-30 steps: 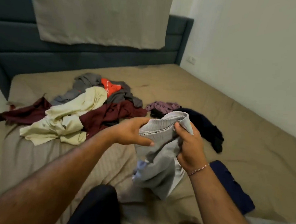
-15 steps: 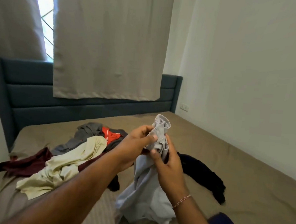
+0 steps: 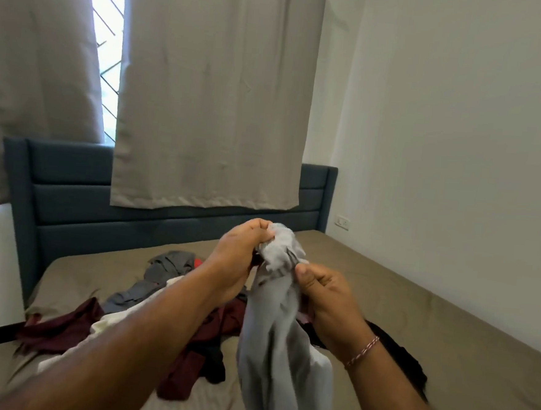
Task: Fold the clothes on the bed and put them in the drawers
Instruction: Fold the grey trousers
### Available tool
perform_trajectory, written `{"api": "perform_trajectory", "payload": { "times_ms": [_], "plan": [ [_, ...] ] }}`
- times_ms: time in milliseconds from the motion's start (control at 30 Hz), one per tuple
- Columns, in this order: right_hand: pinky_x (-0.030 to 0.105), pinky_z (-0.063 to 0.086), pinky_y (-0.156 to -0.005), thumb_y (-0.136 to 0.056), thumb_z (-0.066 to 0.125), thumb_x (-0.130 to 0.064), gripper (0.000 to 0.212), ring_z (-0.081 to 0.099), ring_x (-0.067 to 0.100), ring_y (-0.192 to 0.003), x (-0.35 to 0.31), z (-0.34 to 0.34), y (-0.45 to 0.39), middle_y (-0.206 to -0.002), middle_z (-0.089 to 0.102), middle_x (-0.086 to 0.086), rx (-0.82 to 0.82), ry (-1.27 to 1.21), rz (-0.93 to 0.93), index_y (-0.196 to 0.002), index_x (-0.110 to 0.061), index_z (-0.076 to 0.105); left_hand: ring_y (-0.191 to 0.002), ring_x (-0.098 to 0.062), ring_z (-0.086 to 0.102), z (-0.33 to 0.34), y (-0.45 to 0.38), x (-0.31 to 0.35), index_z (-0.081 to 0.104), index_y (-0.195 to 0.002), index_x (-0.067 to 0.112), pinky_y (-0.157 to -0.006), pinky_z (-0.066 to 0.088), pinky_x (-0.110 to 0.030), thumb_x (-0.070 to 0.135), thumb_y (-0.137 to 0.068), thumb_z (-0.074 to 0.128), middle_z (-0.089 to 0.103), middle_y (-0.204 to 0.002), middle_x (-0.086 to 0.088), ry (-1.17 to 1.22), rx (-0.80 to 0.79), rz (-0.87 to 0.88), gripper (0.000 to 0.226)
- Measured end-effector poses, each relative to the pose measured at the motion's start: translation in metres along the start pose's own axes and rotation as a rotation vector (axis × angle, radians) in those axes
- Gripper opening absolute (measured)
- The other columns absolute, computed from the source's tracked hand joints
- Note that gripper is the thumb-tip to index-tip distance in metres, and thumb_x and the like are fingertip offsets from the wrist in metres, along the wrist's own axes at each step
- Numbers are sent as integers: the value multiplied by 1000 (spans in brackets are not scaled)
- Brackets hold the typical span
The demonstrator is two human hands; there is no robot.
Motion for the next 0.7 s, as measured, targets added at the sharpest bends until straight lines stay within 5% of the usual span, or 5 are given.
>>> {"api": "perform_trajectory", "payload": {
  "times_ms": [100,200,367,500,700],
  "plan": [
    [54,57,-97,-109,48,-32,40,67,43,-117,18,13,5,-124,68,27,-38,-81,36,-125,-2,68,-99,-24,75,2,5,-6,70,-114,20,-85,62,-40,32,-87,79,76,-106,-7,-164,-24,76,31],
    [60,59,-90,-108,48,-34,35,71,43,-107,29,2,2,-111,75,20,223,-73,68,-114,-14,76,-99,-21,76,5,8,-8,75,-105,32,-83,64,-37,27,-95,73,78,-103,-2,-235,36,164,12],
    [29,57,-70,-106,53,-33,31,70,21,-90,11,-60,4,-83,77,-4,813,-147,-6,-88,-21,75,-93,-29,73,-56,-2,21,74,-98,20,-89,61,-57,22,-100,68,76,-103,-17,-132,374,243,7],
    [37,60,-74,-80,81,-61,44,69,22,-81,-30,-101,-8,-92,74,8,498,33,-81,-91,-20,71,-78,-13,69,-128,-8,52,73,-88,24,-81,61,-49,25,-100,68,76,-88,-1,-262,566,274,13],
    [31,62,-77,-76,82,-34,30,75,31,-99,-80,-105,-11,-104,78,11,327,212,-173,-102,-20,80,-78,-20,74,-167,-13,69,76,-96,18,-67,64,-40,28,-97,73,78,-89,-8,-284,514,312,11]
  ]
}}
Point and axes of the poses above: each hand's wrist, its own y-axis away from the middle knuckle, its own z-axis out of the palm, x = y × z, the point moved 7 cm from there along -y, towards the middle knuckle
